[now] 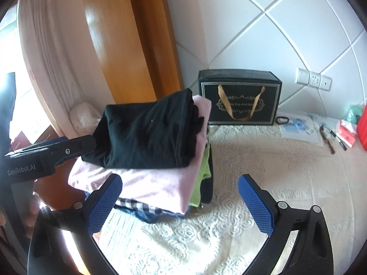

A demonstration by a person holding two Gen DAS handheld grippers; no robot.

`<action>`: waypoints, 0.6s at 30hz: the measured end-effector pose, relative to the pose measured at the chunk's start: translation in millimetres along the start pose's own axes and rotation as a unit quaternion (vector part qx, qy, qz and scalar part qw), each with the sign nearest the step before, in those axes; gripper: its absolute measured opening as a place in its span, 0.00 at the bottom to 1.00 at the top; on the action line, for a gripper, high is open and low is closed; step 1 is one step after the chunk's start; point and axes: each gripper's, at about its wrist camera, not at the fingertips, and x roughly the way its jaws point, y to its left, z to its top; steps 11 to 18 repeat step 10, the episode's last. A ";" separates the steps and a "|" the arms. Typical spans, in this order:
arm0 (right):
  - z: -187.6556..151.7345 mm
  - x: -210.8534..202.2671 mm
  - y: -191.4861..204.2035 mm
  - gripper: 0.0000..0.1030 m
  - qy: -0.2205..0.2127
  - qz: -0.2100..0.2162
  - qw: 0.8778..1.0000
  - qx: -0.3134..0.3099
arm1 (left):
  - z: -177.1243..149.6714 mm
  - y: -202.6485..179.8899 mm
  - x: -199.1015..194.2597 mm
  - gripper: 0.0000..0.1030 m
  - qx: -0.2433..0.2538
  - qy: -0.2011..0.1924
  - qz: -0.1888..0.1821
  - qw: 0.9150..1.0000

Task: Fold clothes
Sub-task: 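Lower the T-shirt onto the pink shirt on the stack and open both grippers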

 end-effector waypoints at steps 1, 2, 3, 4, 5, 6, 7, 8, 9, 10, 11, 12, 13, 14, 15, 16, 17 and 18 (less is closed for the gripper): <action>-1.5 0.3 -0.8 0.99 0.003 0.003 1.000 0.002 | -2.0 -4.6 -0.5 1.00 0.009 0.000 0.017 1.000; -2.4 0.9 -1.7 0.99 0.005 0.005 1.000 0.004 | -3.3 -7.7 -0.4 1.00 0.014 0.000 0.028 0.999; -3.0 2.1 -2.5 0.99 0.007 0.007 1.000 0.005 | -4.9 -9.2 -0.3 1.00 0.014 0.002 0.029 0.999; -3.9 3.2 -2.8 0.99 0.009 0.008 1.000 0.005 | -6.4 -9.2 0.6 1.00 0.010 0.007 0.022 1.000; -4.7 3.8 -2.8 0.99 0.010 0.008 1.000 0.005 | -7.1 -8.5 2.2 1.00 0.004 0.011 0.015 1.000; -5.0 4.2 -3.1 0.99 0.010 0.009 1.000 0.006 | -8.4 -7.2 3.7 1.00 0.000 0.013 0.014 1.000; -5.4 3.7 -3.1 0.99 0.011 0.011 1.000 0.007 | -9.6 -5.7 5.3 1.00 -0.002 0.015 0.016 1.000; -5.7 3.5 -3.3 0.99 0.011 0.012 1.000 0.009 | -11.3 -3.8 6.6 1.00 -0.003 0.017 0.016 1.000; -5.7 3.4 -3.9 0.99 0.010 0.012 1.000 0.011 | -13.2 -2.2 7.4 1.00 -0.003 0.019 0.014 1.000; -5.6 3.8 -4.4 0.99 0.010 0.012 1.000 0.013 | -14.8 -2.3 7.1 1.00 -0.003 0.019 0.012 1.000; -5.6 3.8 -4.4 0.99 0.010 0.012 1.000 0.013 | -14.8 -2.3 7.1 1.00 -0.003 0.019 0.012 1.000; -5.6 3.8 -4.4 0.99 0.010 0.012 1.000 0.013 | -14.8 -2.3 7.1 1.00 -0.003 0.019 0.012 1.000; -5.6 3.8 -4.4 0.99 0.010 0.012 1.000 0.013 | -14.8 -2.3 7.1 1.00 -0.003 0.019 0.012 1.000; -5.6 3.8 -4.4 0.99 0.010 0.012 1.000 0.013 | -14.8 -2.3 7.1 1.00 -0.003 0.019 0.012 1.000; -5.6 3.8 -4.4 0.99 0.010 0.012 1.000 0.013 | -14.8 -2.3 7.1 1.00 -0.003 0.019 0.012 1.000; -5.6 3.8 -4.4 0.99 0.010 0.012 1.000 0.013 | -14.8 -2.3 7.1 1.00 -0.003 0.019 0.012 1.000; -5.6 3.8 -4.4 0.99 0.010 0.012 1.000 0.013 | -14.8 -2.3 7.1 1.00 -0.003 0.019 0.012 1.000; -5.6 3.8 -4.4 0.99 0.010 0.012 1.000 0.013 | -14.8 -2.3 7.1 1.00 -0.003 0.019 0.012 1.000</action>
